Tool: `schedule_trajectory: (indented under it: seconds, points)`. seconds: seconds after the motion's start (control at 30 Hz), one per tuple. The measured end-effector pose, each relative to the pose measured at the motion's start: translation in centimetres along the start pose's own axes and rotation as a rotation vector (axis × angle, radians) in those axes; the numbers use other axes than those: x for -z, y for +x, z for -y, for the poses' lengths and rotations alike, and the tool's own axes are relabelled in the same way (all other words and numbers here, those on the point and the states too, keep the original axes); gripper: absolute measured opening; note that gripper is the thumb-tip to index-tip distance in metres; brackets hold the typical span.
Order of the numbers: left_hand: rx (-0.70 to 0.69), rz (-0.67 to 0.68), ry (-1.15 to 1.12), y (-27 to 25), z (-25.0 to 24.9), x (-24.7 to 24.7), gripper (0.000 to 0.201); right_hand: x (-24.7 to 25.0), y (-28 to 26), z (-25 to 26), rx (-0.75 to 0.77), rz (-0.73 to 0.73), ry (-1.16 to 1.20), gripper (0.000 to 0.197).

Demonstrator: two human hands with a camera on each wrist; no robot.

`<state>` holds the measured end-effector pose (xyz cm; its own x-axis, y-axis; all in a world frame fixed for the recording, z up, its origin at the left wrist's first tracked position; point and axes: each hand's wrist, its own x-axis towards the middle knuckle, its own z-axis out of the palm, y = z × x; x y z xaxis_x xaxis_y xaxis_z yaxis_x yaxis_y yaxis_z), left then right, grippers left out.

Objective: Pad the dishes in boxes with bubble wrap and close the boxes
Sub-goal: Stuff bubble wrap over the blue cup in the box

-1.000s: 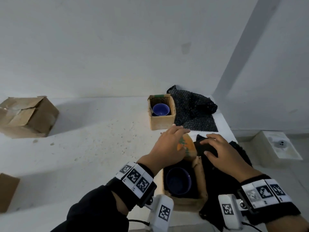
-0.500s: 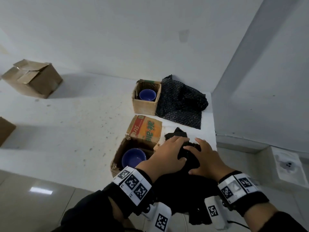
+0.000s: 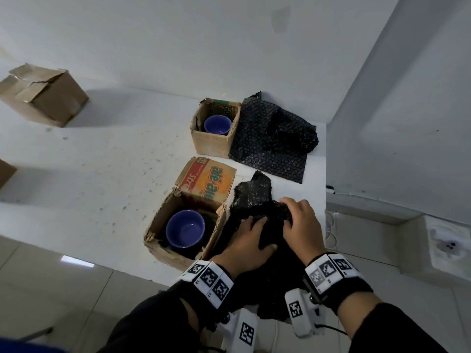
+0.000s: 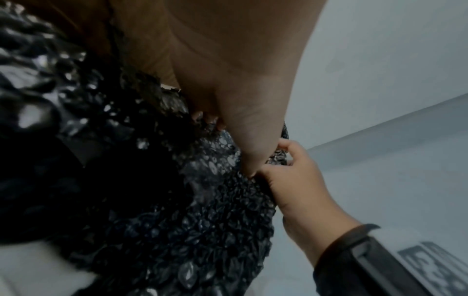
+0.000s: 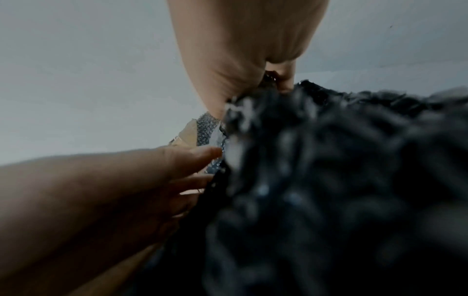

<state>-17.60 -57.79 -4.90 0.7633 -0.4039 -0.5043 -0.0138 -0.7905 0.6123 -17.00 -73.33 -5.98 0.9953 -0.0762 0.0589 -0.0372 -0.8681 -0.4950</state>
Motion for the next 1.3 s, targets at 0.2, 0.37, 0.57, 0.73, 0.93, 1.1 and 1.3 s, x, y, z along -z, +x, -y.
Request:
schedule_trajectory:
  seconds: [0.2,0.37,0.57,0.73,0.93,1.1,1.3]
  points:
    - [0.051,-0.151,0.049,1.3,-0.5,0.6,0.088,1.9,1.6,1.2,-0.071,-0.122,0.025,0.018]
    - [0.03,-0.237,0.112,2.0,-1.0,0.7,0.09,1.5,2.5,1.1,-0.059,-0.108,-0.018,0.015]
    - [-0.13,-0.3,-0.315,2.4,-3.2,1.6,0.08,3.5,3.7,1.8,-0.069,-0.12,0.115,0.012]
    - [-0.207,-0.308,-0.333,1.8,-4.7,2.5,0.098,7.0,5.6,3.6,-0.072,-0.11,0.402,0.004]
    - [-0.206,-0.472,-0.508,1.1,-5.5,4.6,0.061,10.1,7.3,5.1,-0.034,-0.247,0.72,0.02]
    - [-0.262,-0.582,-0.681,-0.6,-5.1,9.5,0.037,10.8,7.2,4.9,0.091,-0.29,0.637,0.045]
    - [-0.329,-0.555,-0.488,-3.5,-2.7,14.8,0.032,9.4,6.2,7.9,0.471,-0.126,0.405,0.019]
